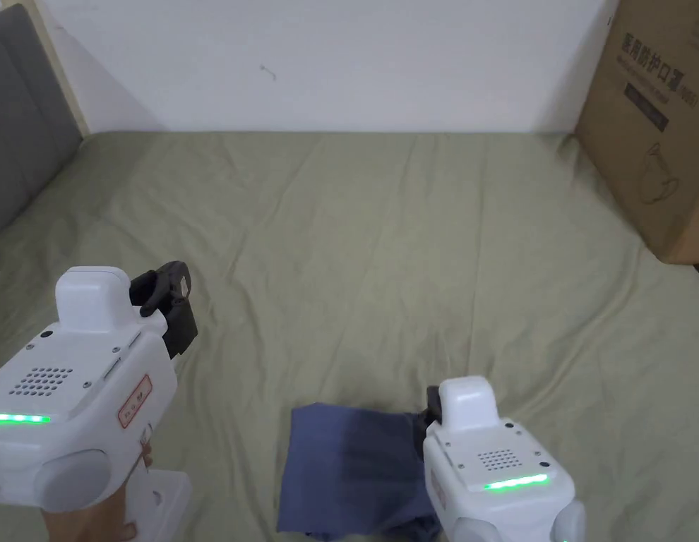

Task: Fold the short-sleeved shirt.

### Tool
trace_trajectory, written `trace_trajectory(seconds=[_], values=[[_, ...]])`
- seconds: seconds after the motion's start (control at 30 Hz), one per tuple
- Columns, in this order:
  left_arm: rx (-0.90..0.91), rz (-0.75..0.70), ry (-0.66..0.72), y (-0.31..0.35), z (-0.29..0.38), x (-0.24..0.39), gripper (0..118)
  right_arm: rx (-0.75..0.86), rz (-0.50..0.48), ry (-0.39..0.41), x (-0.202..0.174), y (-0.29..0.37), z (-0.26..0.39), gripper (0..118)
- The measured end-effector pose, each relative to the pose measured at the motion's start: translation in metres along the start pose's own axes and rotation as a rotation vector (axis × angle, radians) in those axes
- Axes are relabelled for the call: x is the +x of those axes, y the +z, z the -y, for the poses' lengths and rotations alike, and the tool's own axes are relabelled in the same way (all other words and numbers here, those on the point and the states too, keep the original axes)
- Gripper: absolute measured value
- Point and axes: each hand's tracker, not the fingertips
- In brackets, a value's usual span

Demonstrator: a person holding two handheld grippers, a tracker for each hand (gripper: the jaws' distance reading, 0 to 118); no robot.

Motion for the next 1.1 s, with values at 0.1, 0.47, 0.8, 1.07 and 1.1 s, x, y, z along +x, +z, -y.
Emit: trace_trajectory(seconds=[0.1,0.47,0.8,1.07,1.1], values=[[-0.025,-0.003,0.014,-0.003,0.006,-0.005,0,-0.064,-0.002,0.006,-0.009,-0.022,0.021,0],[-0.414,0.044,0.270,-0.040,0.070,-0.019,1,-0.202,0.042,0.025,-0.013,-0.073,0.066,0],[-0.838,0.190,0.517,-0.097,0.174,0.000,96,-0.164,-0.020,-0.050,0.003,-0.070,0.075,0],[-1.007,0.279,0.523,-0.114,0.197,0.015,48,-0.161,-0.042,-0.059,0.008,-0.069,0.077,0],[-1.010,0.268,0.533,-0.115,0.200,0.015,44,-0.161,-0.044,-0.061,0.008,-0.069,0.077,0]])
